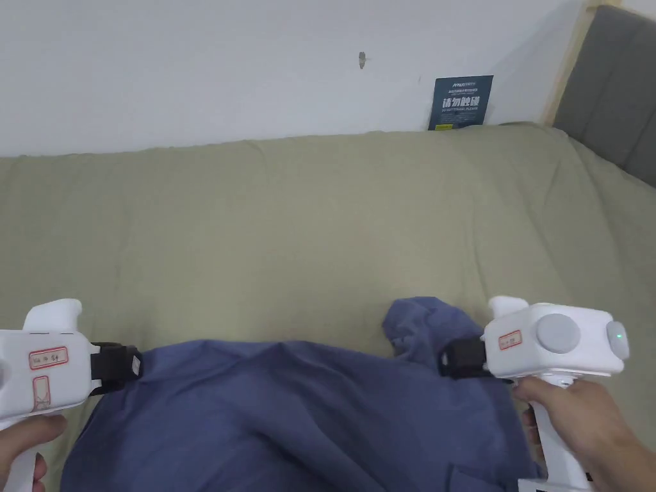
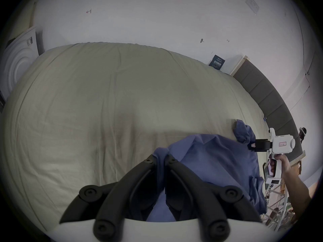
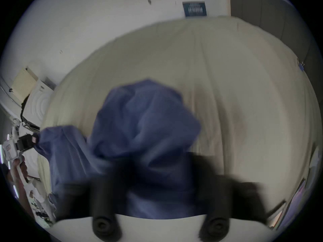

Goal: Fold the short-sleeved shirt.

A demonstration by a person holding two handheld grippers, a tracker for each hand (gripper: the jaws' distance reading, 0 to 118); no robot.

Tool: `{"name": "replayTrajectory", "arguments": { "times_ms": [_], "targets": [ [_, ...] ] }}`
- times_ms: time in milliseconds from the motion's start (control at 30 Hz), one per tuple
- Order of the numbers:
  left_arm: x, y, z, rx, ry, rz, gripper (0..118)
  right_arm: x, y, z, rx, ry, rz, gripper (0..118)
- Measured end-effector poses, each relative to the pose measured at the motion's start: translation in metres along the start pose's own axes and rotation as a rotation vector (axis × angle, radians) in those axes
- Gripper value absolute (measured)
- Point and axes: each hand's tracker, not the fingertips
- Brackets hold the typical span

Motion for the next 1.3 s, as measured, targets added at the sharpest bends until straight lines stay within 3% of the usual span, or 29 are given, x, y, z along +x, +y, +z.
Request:
{"name": "replayTrajectory", "arguments": {
  "times_ms": [67, 133, 300, 533, 733, 933, 1167, 1300],
  "targets": [
    [0.002, -0.004, 0.000, 0.013, 0.034, -0.036, 8, -0.016, -0.016, 0.007, 0.126, -0.082, 0.084, 3],
    [0.000, -0.003, 0.002, 0.019, 0.037, -0.053, 8, -0.026, -0.024, 0.019, 0.143, 0.020, 0.076, 3],
    [0.000, -0.006, 0.043, 0.139, 0.076, -0.051, 7, -0.032, -0.006, 0.095, 0.258, 0.060, 0.169, 3],
    [0.010, 0.030, 0.128, 0.297, 0.116, -0.075, 7, -0.090, 0.023, 0.223, 0.458, 0.092, 0.313, 3],
    [0.021, 0.080, 0.218, 0.479, 0.126, -0.039, 7, -0.123, 0.061, 0.334, 0.637, 0.168, 0.320, 3],
    [0.035, 0.138, 0.300, 0.680, 0.150, -0.029, 7, -0.158, 0.101, 0.425, 0.850, 0.126, 0.389, 3],
    [0.074, 0.185, 0.369, 0.828, 0.149, -0.019, 7, -0.184, 0.162, 0.497, 1.039, 0.162, 0.351, 3],
    [0.075, 0.210, 0.374, 0.862, 0.146, -0.026, 7, -0.196, 0.190, 0.512, 1.078, 0.125, 0.379, 3]
  ]
}}
